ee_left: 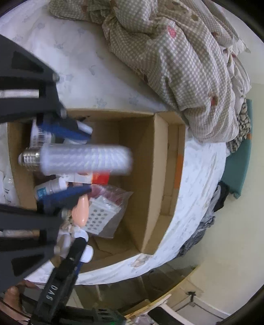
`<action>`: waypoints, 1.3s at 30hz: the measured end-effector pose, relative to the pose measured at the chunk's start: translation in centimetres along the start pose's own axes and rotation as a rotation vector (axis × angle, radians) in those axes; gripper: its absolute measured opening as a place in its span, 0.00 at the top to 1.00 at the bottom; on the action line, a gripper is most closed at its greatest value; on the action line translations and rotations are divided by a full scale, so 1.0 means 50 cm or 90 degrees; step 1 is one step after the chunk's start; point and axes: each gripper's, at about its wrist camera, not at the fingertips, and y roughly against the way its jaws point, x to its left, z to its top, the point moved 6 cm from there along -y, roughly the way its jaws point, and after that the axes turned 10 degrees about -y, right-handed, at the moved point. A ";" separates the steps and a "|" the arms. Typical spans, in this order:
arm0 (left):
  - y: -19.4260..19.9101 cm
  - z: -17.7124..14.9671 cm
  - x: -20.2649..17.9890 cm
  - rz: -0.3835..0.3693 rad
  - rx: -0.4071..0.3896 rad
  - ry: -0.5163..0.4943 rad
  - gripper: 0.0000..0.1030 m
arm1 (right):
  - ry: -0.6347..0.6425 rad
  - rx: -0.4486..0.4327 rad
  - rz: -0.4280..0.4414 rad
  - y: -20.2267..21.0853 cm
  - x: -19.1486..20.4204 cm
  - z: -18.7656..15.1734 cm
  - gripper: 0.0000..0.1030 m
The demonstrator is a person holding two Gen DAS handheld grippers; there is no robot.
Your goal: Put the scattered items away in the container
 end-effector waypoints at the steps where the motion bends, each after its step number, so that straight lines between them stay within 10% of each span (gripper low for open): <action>1: 0.004 0.001 0.002 -0.001 -0.007 0.004 0.38 | 0.002 0.000 -0.006 0.002 -0.001 0.000 0.37; 18: 0.037 0.000 -0.017 -0.014 -0.016 -0.004 0.36 | 0.045 -0.049 0.028 0.198 0.032 -0.073 0.37; 30: 0.094 -0.024 -0.108 0.002 -0.048 -0.150 0.31 | -0.106 0.055 -0.008 0.161 -0.153 -0.265 0.37; 39: 0.088 -0.036 -0.110 -0.068 -0.016 -0.132 0.26 | -0.148 0.054 -0.037 0.184 -0.205 -0.301 0.37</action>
